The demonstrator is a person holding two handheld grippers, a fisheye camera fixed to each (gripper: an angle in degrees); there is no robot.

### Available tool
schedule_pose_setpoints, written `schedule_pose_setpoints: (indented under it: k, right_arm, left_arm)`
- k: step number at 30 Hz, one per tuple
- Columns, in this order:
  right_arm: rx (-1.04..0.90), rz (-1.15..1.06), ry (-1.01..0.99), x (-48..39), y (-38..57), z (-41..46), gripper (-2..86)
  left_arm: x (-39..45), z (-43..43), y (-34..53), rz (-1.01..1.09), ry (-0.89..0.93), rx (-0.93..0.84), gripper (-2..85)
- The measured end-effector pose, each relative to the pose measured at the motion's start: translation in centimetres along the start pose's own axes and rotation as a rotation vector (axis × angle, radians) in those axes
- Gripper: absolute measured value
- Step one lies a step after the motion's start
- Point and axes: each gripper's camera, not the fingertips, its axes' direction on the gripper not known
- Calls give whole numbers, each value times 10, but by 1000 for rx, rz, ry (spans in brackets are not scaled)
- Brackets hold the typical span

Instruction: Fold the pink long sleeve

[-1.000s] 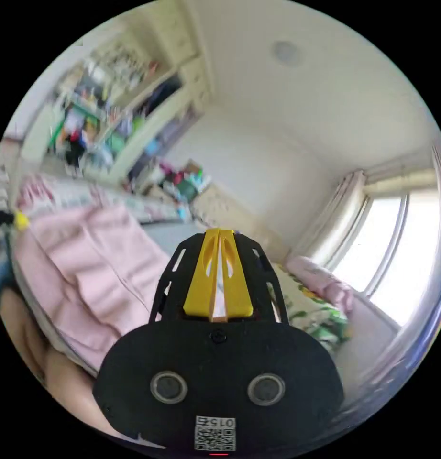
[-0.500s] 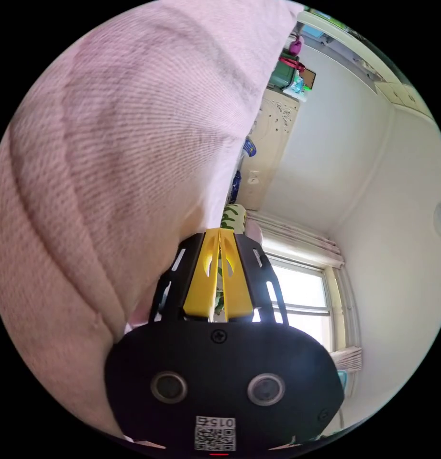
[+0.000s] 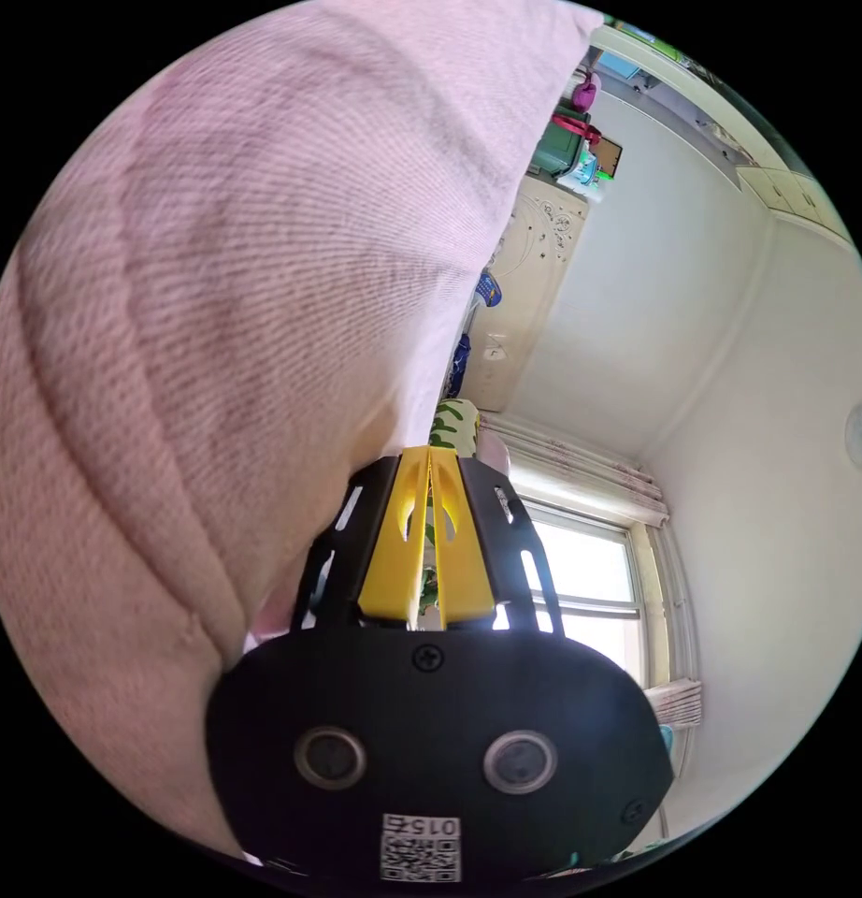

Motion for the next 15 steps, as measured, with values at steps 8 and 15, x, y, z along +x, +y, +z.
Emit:
schedule_pose_setpoints:
  k: [8, 15]
  right_arm:
    - [1, -5, -1, -70, 38, 41, -10]
    - [1, -8, -2, -112, 74, 63, -10]
  left_arm:
    - [1, 28, -6, 35, 45, -63, -6]
    - [2, 47, -10, 66, 57, -110, -7]
